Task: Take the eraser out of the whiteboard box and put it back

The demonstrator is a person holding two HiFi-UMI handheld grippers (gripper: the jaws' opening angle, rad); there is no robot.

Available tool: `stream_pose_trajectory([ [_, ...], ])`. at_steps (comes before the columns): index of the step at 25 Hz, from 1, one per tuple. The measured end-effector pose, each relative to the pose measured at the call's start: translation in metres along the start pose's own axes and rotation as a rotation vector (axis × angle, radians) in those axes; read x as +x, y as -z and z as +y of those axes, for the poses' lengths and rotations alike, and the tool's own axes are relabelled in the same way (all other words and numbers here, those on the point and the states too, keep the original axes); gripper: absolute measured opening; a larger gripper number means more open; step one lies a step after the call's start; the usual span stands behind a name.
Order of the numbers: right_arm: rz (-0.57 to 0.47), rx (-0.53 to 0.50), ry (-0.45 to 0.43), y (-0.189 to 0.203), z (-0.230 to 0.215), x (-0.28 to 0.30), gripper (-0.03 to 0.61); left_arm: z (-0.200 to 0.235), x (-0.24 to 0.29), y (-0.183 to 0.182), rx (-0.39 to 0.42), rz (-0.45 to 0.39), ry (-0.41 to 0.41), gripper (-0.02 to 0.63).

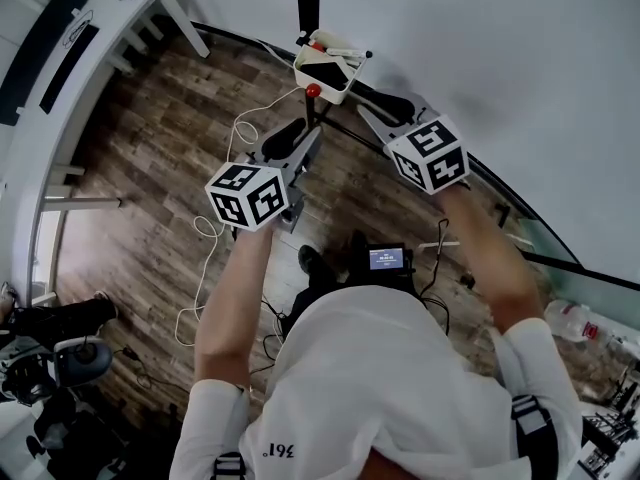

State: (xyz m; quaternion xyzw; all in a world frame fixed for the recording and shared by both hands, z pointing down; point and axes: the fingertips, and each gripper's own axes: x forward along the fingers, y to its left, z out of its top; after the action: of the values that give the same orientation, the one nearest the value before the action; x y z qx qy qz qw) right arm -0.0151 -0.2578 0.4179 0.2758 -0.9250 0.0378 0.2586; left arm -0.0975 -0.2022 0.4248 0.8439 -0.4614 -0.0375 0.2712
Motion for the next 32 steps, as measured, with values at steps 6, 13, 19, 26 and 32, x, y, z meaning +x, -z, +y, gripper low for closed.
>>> stream_pose_trajectory([
  [6, 0.023, -0.032, 0.024, -0.001, -0.012, 0.024, 0.120, 0.020, 0.016, 0.009, 0.037, 0.045, -0.030, 0.149],
  [13, 0.049, -0.094, 0.041, -0.012, -0.011, 0.050, 0.176, 0.029, 0.024, 0.008, 0.031, 0.057, -0.030, 0.149],
  [19, 0.087, -0.106, 0.064, -0.008, -0.017, 0.071, 0.219, 0.035, 0.033, 0.008, 0.036, 0.067, -0.026, 0.149],
  [26, 0.104, -0.119, 0.100, -0.008, -0.022, 0.085, 0.245, 0.041, 0.043, 0.004, 0.065, 0.081, -0.028, 0.149],
  [32, 0.114, -0.108, 0.112, -0.006, -0.023, 0.093, 0.249, 0.052, 0.046, 0.011, 0.026, 0.086, -0.049, 0.149],
])
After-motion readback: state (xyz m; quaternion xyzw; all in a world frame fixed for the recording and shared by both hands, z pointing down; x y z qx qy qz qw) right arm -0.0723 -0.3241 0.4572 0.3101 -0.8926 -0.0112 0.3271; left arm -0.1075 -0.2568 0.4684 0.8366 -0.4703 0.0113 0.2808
